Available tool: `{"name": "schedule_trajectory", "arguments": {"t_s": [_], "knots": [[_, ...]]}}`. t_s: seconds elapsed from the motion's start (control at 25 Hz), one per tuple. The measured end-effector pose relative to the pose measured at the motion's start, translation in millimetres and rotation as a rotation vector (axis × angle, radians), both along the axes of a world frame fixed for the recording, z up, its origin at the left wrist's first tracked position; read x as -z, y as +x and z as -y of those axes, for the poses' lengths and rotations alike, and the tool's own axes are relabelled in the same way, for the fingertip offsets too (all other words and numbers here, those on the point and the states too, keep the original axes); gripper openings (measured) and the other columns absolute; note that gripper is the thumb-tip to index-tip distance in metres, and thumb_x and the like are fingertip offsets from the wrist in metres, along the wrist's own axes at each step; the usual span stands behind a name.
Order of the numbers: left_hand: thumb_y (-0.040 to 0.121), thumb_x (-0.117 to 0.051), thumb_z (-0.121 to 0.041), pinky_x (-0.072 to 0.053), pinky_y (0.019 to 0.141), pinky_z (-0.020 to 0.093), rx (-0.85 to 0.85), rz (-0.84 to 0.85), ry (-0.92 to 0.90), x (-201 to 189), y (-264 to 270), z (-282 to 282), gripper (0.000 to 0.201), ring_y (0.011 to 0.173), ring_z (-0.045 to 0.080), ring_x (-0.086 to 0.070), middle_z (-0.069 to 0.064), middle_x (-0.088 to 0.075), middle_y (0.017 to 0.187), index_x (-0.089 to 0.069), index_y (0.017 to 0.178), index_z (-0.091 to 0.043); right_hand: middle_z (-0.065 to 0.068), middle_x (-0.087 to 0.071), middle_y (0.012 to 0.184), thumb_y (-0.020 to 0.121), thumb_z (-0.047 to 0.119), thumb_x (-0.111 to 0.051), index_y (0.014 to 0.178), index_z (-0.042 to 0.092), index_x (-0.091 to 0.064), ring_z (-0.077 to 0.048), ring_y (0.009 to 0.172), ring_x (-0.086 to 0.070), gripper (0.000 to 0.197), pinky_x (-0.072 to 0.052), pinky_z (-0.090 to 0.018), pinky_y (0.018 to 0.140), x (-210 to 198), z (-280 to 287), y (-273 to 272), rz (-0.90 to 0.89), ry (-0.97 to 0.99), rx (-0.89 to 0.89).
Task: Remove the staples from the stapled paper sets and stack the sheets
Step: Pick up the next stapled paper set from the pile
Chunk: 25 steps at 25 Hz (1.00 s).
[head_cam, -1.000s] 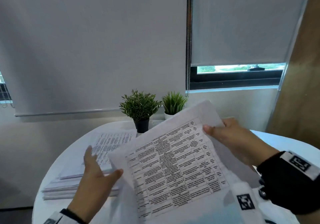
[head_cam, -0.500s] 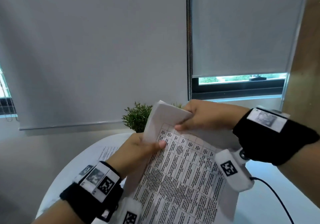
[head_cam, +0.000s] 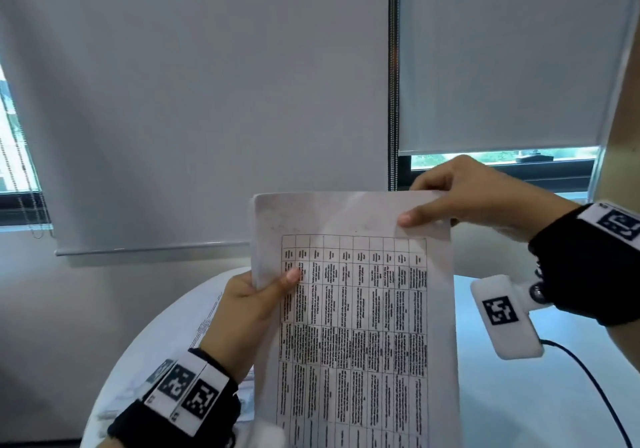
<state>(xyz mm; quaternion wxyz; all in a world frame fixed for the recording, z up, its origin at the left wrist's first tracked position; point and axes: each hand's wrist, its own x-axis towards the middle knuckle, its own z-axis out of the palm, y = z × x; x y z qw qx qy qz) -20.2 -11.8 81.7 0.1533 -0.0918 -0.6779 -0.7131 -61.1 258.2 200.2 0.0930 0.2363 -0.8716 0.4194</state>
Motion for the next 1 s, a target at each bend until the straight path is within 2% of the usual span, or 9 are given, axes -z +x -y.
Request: {"name": "schedule_trajectory", "arguments": {"t_s": [0.12, 0.2, 0.28, 0.36, 0.48, 0.64, 0.72, 0.84, 1.0], "knots": [[0.084, -0.066, -0.022, -0.055, 0.068, 0.037, -0.038, -0.025, 0.061, 2, 0, 3, 0.019, 0.076, 0.030, -0.072, 0.019, -0.074, 0.086, -0.072, 0.085, -0.004, -0.008, -0.072, 0.081, 0.078, 0.040, -0.069, 0.091, 0.006, -0.069, -0.018, 0.070, -0.067, 0.036, -0.056, -0.029, 0.065, 21, 0, -12, 0.194, -0.498, -0.182], [0.085, -0.064, -0.019, -0.056, 0.064, 0.032, -0.083, -0.060, 0.070, 2, 0, 7, 0.017, 0.074, 0.027, -0.072, 0.015, -0.075, 0.083, -0.072, 0.085, -0.004, -0.010, -0.068, 0.078, 0.086, 0.050, -0.061, 0.095, 0.007, -0.068, -0.019, 0.066, -0.065, 0.045, -0.055, -0.028, 0.060, 43, 3, -31, 0.256, -0.613, -0.111], [0.087, -0.064, -0.018, -0.055, 0.057, 0.026, -0.126, -0.077, 0.043, -1, 5, 13, 0.017, 0.066, 0.020, -0.071, 0.009, -0.074, 0.073, -0.073, 0.076, -0.010, -0.013, -0.067, 0.082, 0.094, 0.038, -0.059, 0.088, 0.005, -0.064, -0.021, 0.067, -0.063, 0.034, -0.053, -0.029, 0.061, 78, 3, -64, 0.255, -0.402, 0.101], [0.087, -0.064, -0.017, -0.049, 0.049, 0.021, -0.175, -0.065, 0.034, -3, 12, 21, 0.029, 0.049, 0.012, -0.064, 0.002, -0.068, 0.057, -0.070, 0.059, -0.013, -0.013, -0.068, 0.098, 0.093, 0.030, -0.062, 0.090, 0.011, -0.060, -0.025, 0.080, -0.061, 0.019, -0.050, -0.031, 0.070, 120, -1, -99, 0.204, 0.071, 0.263], [0.087, -0.064, -0.018, -0.046, 0.049, 0.023, -0.232, -0.004, 0.054, -5, 24, 34, 0.028, 0.041, 0.013, -0.058, 0.009, -0.064, 0.050, -0.065, 0.063, -0.003, -0.008, -0.057, 0.131, 0.090, 0.045, -0.062, 0.129, 0.014, -0.049, -0.025, 0.114, -0.056, 0.052, -0.045, -0.030, 0.092, 174, -6, -130, 0.245, 0.672, 0.346], [0.091, -0.061, -0.013, -0.034, 0.034, 0.014, -0.264, 0.031, 0.010, -1, 31, 37, 0.044, 0.027, 0.002, -0.042, -0.003, -0.047, 0.034, -0.055, 0.048, -0.007, -0.005, -0.052, 0.137, 0.085, 0.049, -0.054, 0.134, 0.016, -0.043, -0.026, 0.124, -0.051, 0.060, -0.043, -0.035, 0.099, 209, 1, -142, 0.235, 0.918, 0.340], [0.090, -0.059, -0.013, -0.036, 0.036, 0.016, -0.217, 0.046, 0.034, 2, 30, 37, 0.039, 0.030, 0.004, -0.046, -0.003, -0.050, 0.035, -0.056, 0.052, -0.007, -0.004, -0.058, 0.130, 0.085, 0.050, -0.049, 0.123, 0.020, -0.052, -0.024, 0.117, -0.056, 0.049, -0.045, -0.034, 0.094, 214, 4, -147, 0.251, 0.981, 0.340], [0.088, -0.061, -0.019, -0.049, 0.055, 0.027, -0.170, 0.076, 0.068, 12, 19, 48, 0.021, 0.056, 0.017, -0.065, 0.003, -0.067, 0.057, -0.063, 0.076, -0.002, -0.002, -0.064, 0.099, 0.078, 0.053, -0.038, 0.077, 0.018, -0.051, -0.023, 0.089, -0.058, 0.037, -0.050, -0.029, 0.083, 223, 8, -152, 0.282, 0.935, 0.357], [0.091, -0.060, -0.018, -0.057, 0.064, 0.036, -0.151, 0.131, 0.090, 22, 14, 52, 0.023, 0.075, 0.032, -0.070, 0.016, -0.074, 0.081, -0.069, 0.084, 0.001, -0.003, -0.053, 0.066, 0.089, 0.029, -0.056, 0.082, 0.006, -0.047, -0.021, 0.064, -0.052, 0.025, -0.045, -0.030, 0.063, 221, 3, -150, 0.291, 0.519, 0.489]]}}
